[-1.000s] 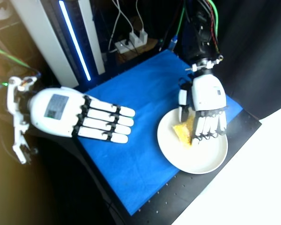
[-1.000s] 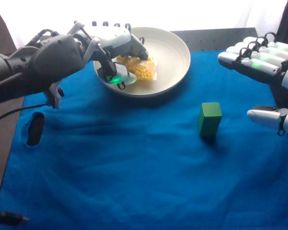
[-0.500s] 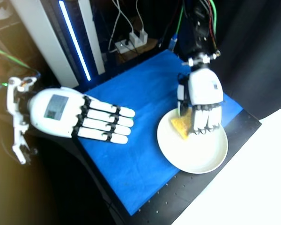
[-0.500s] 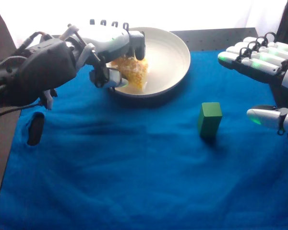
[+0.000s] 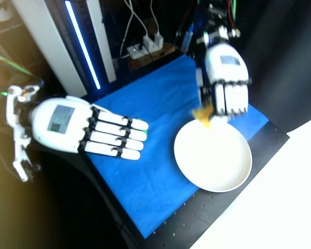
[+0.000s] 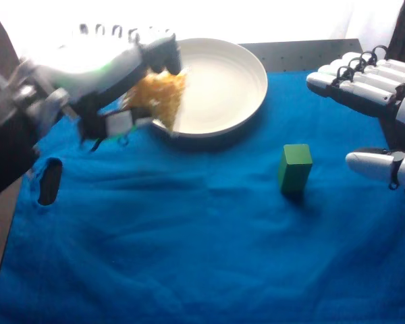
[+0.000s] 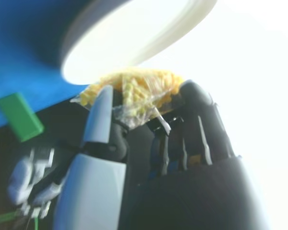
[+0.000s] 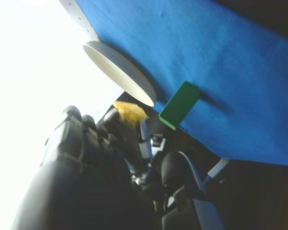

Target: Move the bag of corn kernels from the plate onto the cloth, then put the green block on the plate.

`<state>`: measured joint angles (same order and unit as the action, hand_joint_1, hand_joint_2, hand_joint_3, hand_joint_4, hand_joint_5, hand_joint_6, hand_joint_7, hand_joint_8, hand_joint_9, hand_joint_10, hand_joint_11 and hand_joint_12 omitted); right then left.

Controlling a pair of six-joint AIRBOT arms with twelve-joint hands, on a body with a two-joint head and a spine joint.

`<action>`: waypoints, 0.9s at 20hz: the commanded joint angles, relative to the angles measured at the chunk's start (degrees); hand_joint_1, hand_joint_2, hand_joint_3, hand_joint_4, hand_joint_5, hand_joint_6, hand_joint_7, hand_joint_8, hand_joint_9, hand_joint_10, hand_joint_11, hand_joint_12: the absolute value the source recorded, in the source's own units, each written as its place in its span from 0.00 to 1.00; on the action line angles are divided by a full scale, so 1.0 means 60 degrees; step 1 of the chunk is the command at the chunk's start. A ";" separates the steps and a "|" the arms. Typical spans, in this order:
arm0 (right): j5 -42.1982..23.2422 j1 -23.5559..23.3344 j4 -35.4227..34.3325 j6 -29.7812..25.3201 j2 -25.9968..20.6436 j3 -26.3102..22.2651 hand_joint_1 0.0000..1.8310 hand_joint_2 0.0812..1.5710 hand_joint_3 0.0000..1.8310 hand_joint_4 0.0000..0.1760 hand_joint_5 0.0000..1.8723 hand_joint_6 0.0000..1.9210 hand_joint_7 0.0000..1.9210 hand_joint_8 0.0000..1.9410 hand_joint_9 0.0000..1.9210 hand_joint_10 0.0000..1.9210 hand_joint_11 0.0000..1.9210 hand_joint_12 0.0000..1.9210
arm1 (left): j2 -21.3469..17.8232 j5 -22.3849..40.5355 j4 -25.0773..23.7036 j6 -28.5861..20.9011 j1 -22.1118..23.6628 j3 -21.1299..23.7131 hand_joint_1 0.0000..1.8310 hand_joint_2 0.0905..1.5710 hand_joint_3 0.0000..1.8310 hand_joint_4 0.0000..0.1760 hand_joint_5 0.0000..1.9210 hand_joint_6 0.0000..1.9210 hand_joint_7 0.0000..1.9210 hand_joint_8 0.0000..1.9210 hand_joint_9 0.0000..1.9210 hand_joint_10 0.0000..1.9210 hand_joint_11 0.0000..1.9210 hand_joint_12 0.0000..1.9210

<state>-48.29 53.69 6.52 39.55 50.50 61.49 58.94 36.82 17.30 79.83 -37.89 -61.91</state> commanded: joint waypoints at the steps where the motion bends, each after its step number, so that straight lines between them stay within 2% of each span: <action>1: -0.1132 -0.0152 -0.0213 -0.0038 0.0013 -0.0018 0.17 0.93 0.00 0.00 0.00 0.00 0.00 0.00 0.00 0.00 0.00 0.00 | -0.0228 0.1976 -0.0336 -0.0345 -0.0205 0.0228 0.67 0.79 0.00 0.00 0.06 0.65 0.08 0.77 0.15 0.94 0.22 1.00; 2: -0.1132 -0.0152 -0.0241 -0.0038 0.0013 -0.0037 0.20 0.93 0.00 0.00 0.00 0.00 0.00 0.00 0.00 0.00 0.00 0.00 | -0.0502 0.2428 -0.0487 -0.0680 -0.0607 0.0579 0.68 0.79 0.00 0.00 0.07 0.62 0.08 0.75 0.18 0.93 0.25 1.00; 3: -0.1132 -0.0152 -0.0251 -0.0038 0.0013 -0.0042 0.19 0.93 0.00 0.00 0.00 0.00 0.00 0.00 0.00 0.00 0.00 0.00 | -0.0595 0.2575 -0.0551 -0.0795 -0.0772 0.0695 0.70 0.79 0.00 0.00 0.07 0.59 0.09 0.72 0.20 0.89 0.17 1.00; 4: -0.1132 -0.0152 -0.0267 -0.0038 0.0013 -0.0050 0.16 0.92 0.00 0.00 0.00 0.00 0.00 0.00 0.00 0.00 0.00 0.00 | -0.0713 0.2782 -0.0639 -0.0911 -0.1042 0.0920 0.59 0.80 0.00 0.00 0.07 0.59 0.10 0.66 0.20 0.85 0.20 1.00; 5: -0.1132 -0.0152 -0.0277 -0.0038 0.0013 -0.0057 0.16 0.92 0.00 0.00 0.00 0.00 0.00 0.00 0.00 0.00 0.00 0.00 | -0.0736 0.2870 -0.0641 -0.0922 -0.1210 0.1043 0.50 0.82 0.01 0.00 0.05 0.60 0.10 0.63 0.18 0.85 0.19 1.00; 6: -0.1132 -0.0152 -0.0278 -0.0038 0.0013 -0.0059 0.20 0.92 0.00 0.00 0.00 0.00 0.00 0.00 0.00 0.00 0.00 0.00 | -0.0722 0.2871 -0.0641 -0.0987 -0.1335 0.1089 0.55 0.81 0.00 0.00 0.06 0.59 0.10 0.59 0.15 0.80 0.14 1.00; 7: -0.1132 -0.0152 -0.0279 -0.0039 0.0013 -0.0059 0.20 0.92 0.00 0.00 0.00 0.00 0.00 0.00 0.00 0.00 0.00 0.00 | -0.0680 0.2895 -0.0640 -0.1185 -0.1466 0.1093 0.56 0.80 0.00 0.00 0.05 0.59 0.09 0.58 0.11 0.80 0.12 1.00; 9: -0.1132 -0.0152 -0.0279 -0.0039 0.0014 -0.0069 0.26 0.91 0.00 0.00 0.00 0.00 0.00 0.00 0.00 0.00 0.00 0.00 | -0.0610 0.3014 -0.0643 -0.1523 -0.1687 0.1100 0.49 0.81 0.00 0.00 0.03 0.48 0.06 0.56 0.06 0.74 0.04 1.00; 11: -0.1132 -0.0152 -0.0279 -0.0039 0.0014 -0.0073 0.29 0.90 0.00 0.00 0.00 0.00 0.00 0.00 0.00 0.00 0.00 0.00 | -0.0593 0.3050 -0.0720 -0.1822 -0.1856 0.1143 0.47 0.79 0.00 0.00 0.01 0.31 0.05 0.29 0.00 0.47 0.00 0.81; 12: -0.1131 -0.0152 -0.0278 -0.0042 0.0014 -0.0073 0.28 0.90 0.00 0.00 0.00 0.00 0.00 0.00 0.00 0.00 0.00 0.00 | -0.0637 0.3147 -0.0751 -0.1927 -0.1993 0.1229 0.45 0.78 0.00 0.08 0.00 0.19 0.04 0.15 0.00 0.27 0.00 0.66; 13: -0.1131 -0.0152 -0.0278 -0.0047 0.0014 -0.0073 0.27 0.91 0.00 0.00 0.00 0.00 0.00 0.00 0.00 0.00 0.00 0.00 | -0.0695 0.3271 -0.0756 -0.1981 -0.2095 0.1309 0.44 0.77 0.00 0.17 0.00 0.09 0.02 0.06 0.00 0.13 0.00 0.55; 14: -0.1131 -0.0152 -0.0277 -0.0054 0.0014 -0.0074 0.26 0.91 0.00 0.00 0.00 0.00 0.00 0.00 0.00 0.00 0.00 0.00 | -0.0789 0.3482 -0.0764 -0.2012 -0.2209 0.1426 0.36 0.72 0.00 0.51 0.00 0.02 0.00 0.01 0.00 0.03 0.00 0.32; 15: -0.1131 -0.0152 -0.0274 -0.0087 0.0014 -0.0073 0.21 0.91 0.00 0.00 0.00 0.00 0.00 0.00 0.00 0.00 0.00 0.00 | -0.0875 0.3664 -0.0764 -0.2012 -0.2276 0.1500 0.34 0.68 0.00 0.74 0.00 0.00 0.00 0.00 0.00 0.00 0.00 0.06; 16: -0.1131 -0.0152 -0.0261 -0.0139 0.0014 -0.0073 0.26 0.88 0.00 0.00 0.00 0.00 0.00 0.00 0.00 0.00 0.00 0.00 | -0.0941 0.3804 -0.0752 -0.2014 -0.2323 0.1535 0.32 0.65 0.00 0.77 0.00 0.00 0.00 0.00 0.00 0.00 0.00 0.01; 17: -0.1131 -0.0152 -0.0218 -0.0240 0.0016 -0.0063 0.28 0.87 0.00 0.00 0.00 0.00 0.00 0.00 0.00 0.00 0.00 0.00 | -0.0999 0.3959 -0.0660 -0.2016 -0.2368 0.1545 0.30 0.65 0.00 0.76 0.00 0.00 0.00 0.00 0.00 0.00 0.00 0.00; 18: -0.1131 -0.0152 -0.0097 -0.0391 0.0032 -0.0024 0.33 0.84 0.00 0.00 0.00 0.00 0.00 0.00 0.00 0.00 0.00 0.00 | -0.1041 0.4092 -0.0585 -0.2016 -0.2396 0.1549 0.30 0.64 0.00 0.80 0.00 0.00 0.00 0.00 0.00 0.00 0.00 0.00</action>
<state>-48.36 53.69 7.29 37.04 50.57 61.45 52.93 53.47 14.22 67.88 -52.60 -52.56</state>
